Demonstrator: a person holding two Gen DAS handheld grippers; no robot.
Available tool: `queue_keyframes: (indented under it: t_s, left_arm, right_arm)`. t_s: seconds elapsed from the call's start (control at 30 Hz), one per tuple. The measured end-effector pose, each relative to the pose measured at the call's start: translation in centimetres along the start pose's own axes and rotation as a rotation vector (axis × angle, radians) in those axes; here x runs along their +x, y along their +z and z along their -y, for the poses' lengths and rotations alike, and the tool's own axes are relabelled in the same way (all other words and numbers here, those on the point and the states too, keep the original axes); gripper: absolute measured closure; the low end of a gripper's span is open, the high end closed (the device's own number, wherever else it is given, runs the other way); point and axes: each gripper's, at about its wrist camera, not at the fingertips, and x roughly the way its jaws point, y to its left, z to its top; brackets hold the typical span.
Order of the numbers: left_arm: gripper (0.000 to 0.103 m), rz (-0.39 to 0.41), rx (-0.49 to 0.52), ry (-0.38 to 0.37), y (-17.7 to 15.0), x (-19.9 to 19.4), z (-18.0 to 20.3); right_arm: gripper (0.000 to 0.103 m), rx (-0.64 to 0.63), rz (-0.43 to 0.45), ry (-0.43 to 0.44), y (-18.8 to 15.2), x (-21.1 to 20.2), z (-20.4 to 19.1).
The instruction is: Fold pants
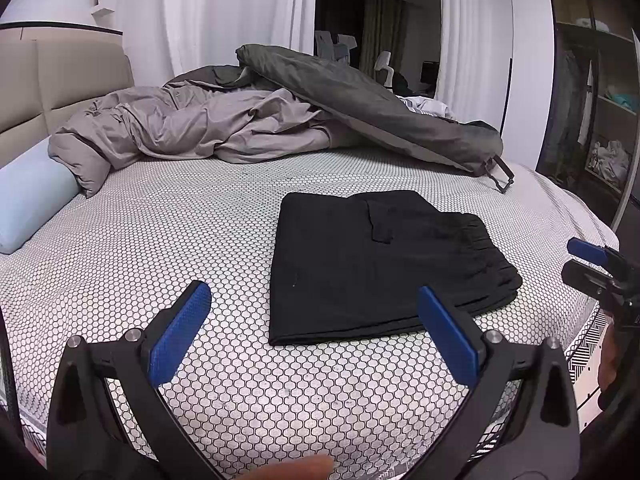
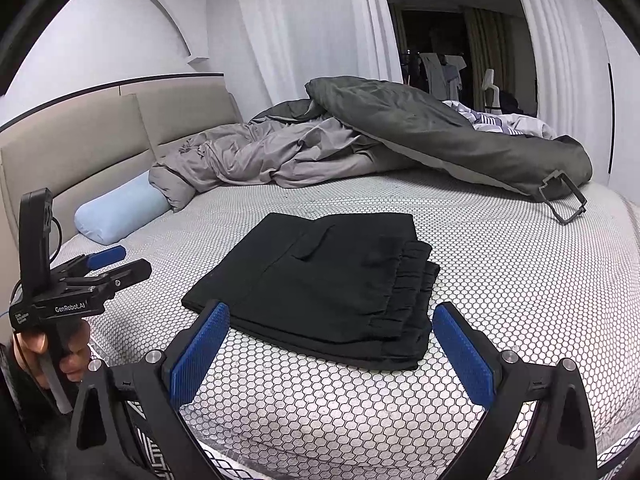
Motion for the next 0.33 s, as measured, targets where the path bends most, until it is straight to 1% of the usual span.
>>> queue_keyframes:
  t_s: [0.33]
  left_arm:
    - [0.001, -0.009, 0.013, 0.001, -0.32, 0.32, -0.14]
  right_arm:
    - [0.000, 0.000, -0.004, 0.003, -0.03, -0.16, 0.24]
